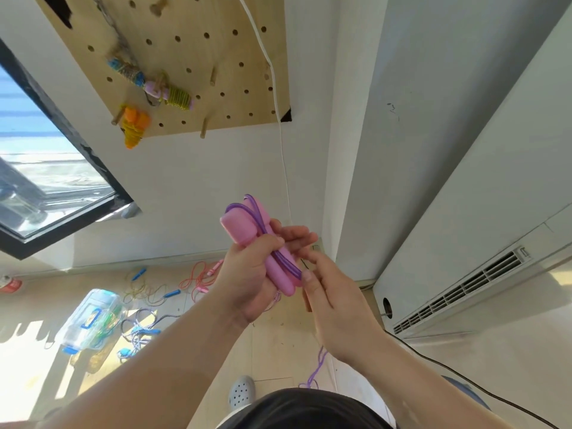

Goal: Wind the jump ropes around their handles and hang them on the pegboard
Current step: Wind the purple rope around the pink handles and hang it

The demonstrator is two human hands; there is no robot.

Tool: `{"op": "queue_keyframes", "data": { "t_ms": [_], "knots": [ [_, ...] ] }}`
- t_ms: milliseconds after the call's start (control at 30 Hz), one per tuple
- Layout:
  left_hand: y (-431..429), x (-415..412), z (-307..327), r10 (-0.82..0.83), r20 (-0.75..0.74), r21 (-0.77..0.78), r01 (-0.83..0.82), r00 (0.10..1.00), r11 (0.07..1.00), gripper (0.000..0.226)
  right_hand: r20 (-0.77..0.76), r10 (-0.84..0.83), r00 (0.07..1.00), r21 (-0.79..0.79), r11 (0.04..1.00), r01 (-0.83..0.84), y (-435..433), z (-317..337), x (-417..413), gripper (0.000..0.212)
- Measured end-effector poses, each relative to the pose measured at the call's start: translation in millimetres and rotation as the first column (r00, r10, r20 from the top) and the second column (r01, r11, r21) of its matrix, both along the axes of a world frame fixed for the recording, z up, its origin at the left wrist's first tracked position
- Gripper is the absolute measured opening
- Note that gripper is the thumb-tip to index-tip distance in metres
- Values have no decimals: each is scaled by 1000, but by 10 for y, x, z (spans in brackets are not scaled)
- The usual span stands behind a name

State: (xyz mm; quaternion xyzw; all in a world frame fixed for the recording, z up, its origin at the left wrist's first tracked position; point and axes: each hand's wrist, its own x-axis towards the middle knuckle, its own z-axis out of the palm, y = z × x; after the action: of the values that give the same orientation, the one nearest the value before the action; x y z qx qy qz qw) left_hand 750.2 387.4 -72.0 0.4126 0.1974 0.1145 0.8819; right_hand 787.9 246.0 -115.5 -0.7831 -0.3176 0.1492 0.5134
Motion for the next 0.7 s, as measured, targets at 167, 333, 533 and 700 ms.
{"op": "queue_keyframes", "data": {
  "t_ms": [167, 333, 533, 700],
  "knots": [
    [26, -44, -10, -8, 12, -2, 8, 1000, 1000, 25, -68, 57, 996, -99, 993, -64, 1, 16, 38, 25],
    [8, -50, -39, -17, 44, -46, 19, 999, 999, 24, -135, 131, 982, -93, 985, -144, -26, 80, 90, 23],
    [-136, -12, -113, -20, 36, -59, 22, 999, 998, 18, -85, 109, 990, -43, 993, -113, 13, 49, 126, 24],
    [-194, 20, -142, -5, 9, -148, 6, 1000, 989, 11, 46, 123, 991, -166, 980, -114, -12, 68, 173, 26]
  ]
}}
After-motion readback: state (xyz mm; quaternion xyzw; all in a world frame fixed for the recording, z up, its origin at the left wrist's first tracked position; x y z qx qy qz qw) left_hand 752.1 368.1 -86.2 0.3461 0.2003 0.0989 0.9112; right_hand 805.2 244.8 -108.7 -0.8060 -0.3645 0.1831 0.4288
